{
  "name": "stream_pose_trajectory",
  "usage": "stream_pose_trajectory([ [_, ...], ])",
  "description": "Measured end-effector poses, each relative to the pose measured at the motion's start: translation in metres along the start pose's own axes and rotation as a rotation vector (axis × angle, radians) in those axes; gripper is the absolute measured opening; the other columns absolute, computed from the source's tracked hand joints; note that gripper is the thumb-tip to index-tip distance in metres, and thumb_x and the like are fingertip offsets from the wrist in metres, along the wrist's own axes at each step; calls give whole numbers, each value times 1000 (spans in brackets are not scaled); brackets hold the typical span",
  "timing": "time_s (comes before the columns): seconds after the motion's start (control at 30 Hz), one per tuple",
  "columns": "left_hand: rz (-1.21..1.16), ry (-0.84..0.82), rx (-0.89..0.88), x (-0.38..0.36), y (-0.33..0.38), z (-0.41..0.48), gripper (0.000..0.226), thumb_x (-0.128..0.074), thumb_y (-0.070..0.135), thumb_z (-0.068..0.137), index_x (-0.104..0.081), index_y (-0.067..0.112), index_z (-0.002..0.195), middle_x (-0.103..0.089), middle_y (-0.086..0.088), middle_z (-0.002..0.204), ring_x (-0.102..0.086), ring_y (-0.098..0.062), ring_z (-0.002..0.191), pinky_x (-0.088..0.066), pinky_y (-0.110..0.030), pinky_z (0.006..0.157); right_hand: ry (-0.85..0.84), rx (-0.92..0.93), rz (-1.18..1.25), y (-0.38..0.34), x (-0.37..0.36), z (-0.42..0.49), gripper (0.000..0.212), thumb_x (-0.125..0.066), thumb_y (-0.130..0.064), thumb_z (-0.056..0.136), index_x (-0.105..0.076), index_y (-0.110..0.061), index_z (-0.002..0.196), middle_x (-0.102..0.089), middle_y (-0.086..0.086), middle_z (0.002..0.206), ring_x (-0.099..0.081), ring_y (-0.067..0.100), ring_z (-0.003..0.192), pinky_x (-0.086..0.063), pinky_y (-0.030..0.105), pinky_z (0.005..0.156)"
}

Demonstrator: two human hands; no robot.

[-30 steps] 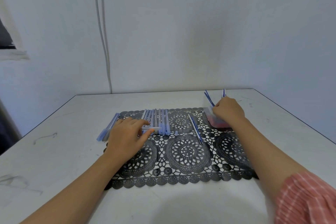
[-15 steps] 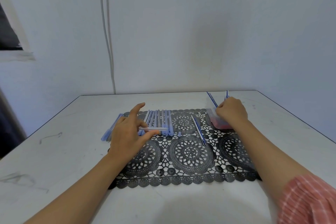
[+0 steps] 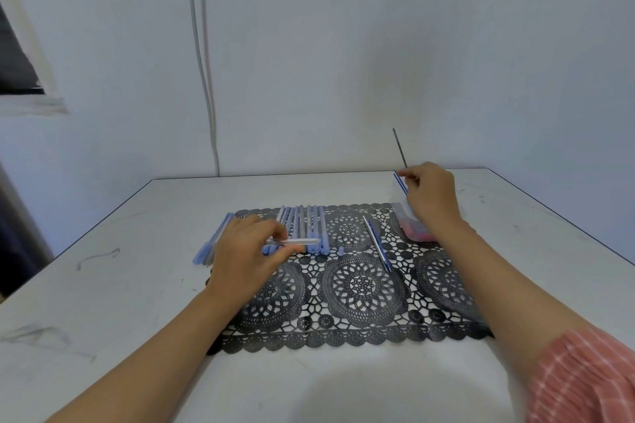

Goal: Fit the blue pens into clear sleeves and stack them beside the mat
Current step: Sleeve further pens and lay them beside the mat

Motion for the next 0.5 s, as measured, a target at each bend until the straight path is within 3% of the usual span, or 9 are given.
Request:
stream_pose_trajectory([
  [0.1, -9, 11, -7, 1, 1, 1, 24, -63, 41, 77, -68, 17, 80, -63, 9, 72, -51, -7, 67, -37, -24, 67, -45, 130, 33, -24, -3, -7, 39, -45, 12, 85, -67, -5, 111, -63, 11, 103, -58, 21, 90, -40, 20, 78],
  [0.2, -5, 31, -17, 3, 3, 2, 19, -60, 28, 79, -71, 14, 86, -68, 7, 78, -56, -9, 73, -34, -20, 73, -103, 261, 24, -45, -10, -18, 52, -43, 21, 76, -64, -5, 116, -63, 11, 106, -59, 23, 92, -41, 21, 79],
  [0.33, 9, -3, -10, 3, 3, 1, 21, -56, 25, 81, -72, 17, 92, -69, 9, 83, -58, -9, 79, -33, -22, 76, -91, 446, 12, -64, -17, -35, 35, -52, 12, 84, -66, -3, 113, -66, 12, 104, -61, 28, 90, -49, 32, 83],
  [0.4, 9, -29, 5, 3, 1, 0, 21, -55, 28, 82, -72, 21, 95, -69, 11, 86, -58, -9, 81, -34, -24, 75, -84, 557, 5, -69, -22, -44, 30, -60, 10, 79, -69, -2, 105, -67, 13, 92, -64, 30, 79, -55, 41, 70],
  [0.5, -27, -51, 17, 5, 0, 0, 24, -55, 31, 85, -73, 23, 98, -68, 9, 86, -59, -11, 79, -42, -29, 70, -32, 663, -107, -67, -27, -52, 30, -73, 9, 67, -73, -5, 94, -64, 10, 79, -61, 28, 66, -54, 36, 54],
])
Point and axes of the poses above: each hand's wrist, its own z-axis towards the middle knuckle, its own x-axis out of the back of the hand, y = z × x, the point moved 4 cm from there along z, towards the middle knuckle
